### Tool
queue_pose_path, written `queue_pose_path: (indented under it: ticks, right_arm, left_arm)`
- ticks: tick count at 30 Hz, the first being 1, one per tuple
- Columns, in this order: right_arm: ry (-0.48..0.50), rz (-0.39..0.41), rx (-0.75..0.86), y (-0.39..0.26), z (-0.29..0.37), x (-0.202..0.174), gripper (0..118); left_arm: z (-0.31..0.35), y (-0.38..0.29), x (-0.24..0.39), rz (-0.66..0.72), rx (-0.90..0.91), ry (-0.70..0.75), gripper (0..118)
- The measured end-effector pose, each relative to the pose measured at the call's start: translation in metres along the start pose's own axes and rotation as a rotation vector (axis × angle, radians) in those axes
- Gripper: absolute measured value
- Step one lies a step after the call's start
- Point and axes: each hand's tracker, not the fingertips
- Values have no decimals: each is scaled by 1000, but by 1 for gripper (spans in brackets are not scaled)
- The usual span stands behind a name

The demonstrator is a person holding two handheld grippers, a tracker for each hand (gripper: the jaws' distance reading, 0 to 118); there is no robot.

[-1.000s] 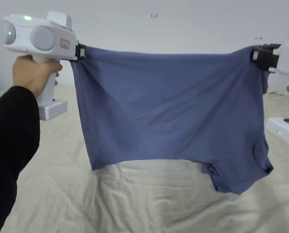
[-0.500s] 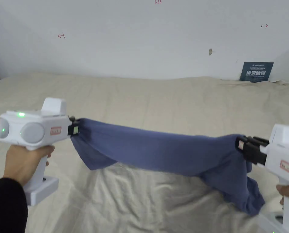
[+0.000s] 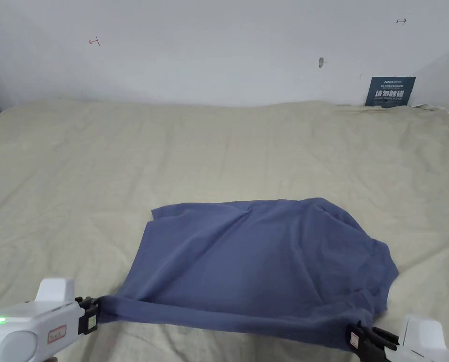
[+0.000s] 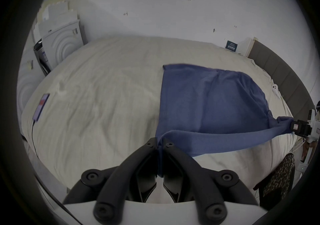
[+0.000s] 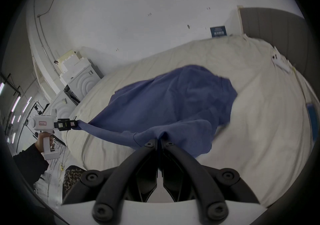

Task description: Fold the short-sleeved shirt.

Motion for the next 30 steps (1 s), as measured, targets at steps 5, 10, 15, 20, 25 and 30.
queue_pose_path:
  ticks: [5, 10, 15, 20, 25, 30]
  right_arm:
    - [1, -10, -37, -30, 14, -8, 0]
    - [-16, -21, -70, -51, 21, -14, 0]
    - [-70, -33, -120, -69, 13, -8, 0]
    - [-127, -89, -199, -84, -10, 6, 0]
    - [-159, -114, -211, -88, -14, -1, 1]
    - [-211, -46, -184, -75, 0, -11, 37]
  left_arm:
    - [5, -32, -8, 9, -34, 10, 2]
    - [6, -54, -14, 21, -62, 11, 2]
    - [-2, -75, -11, 31, -105, 20, 2]
    - [-16, -88, -5, 4, -143, 41, 2]
    - [-19, -94, -1, 29, -170, 49, 6]
    - [-9, -89, 10, 26, -148, 115, 78]
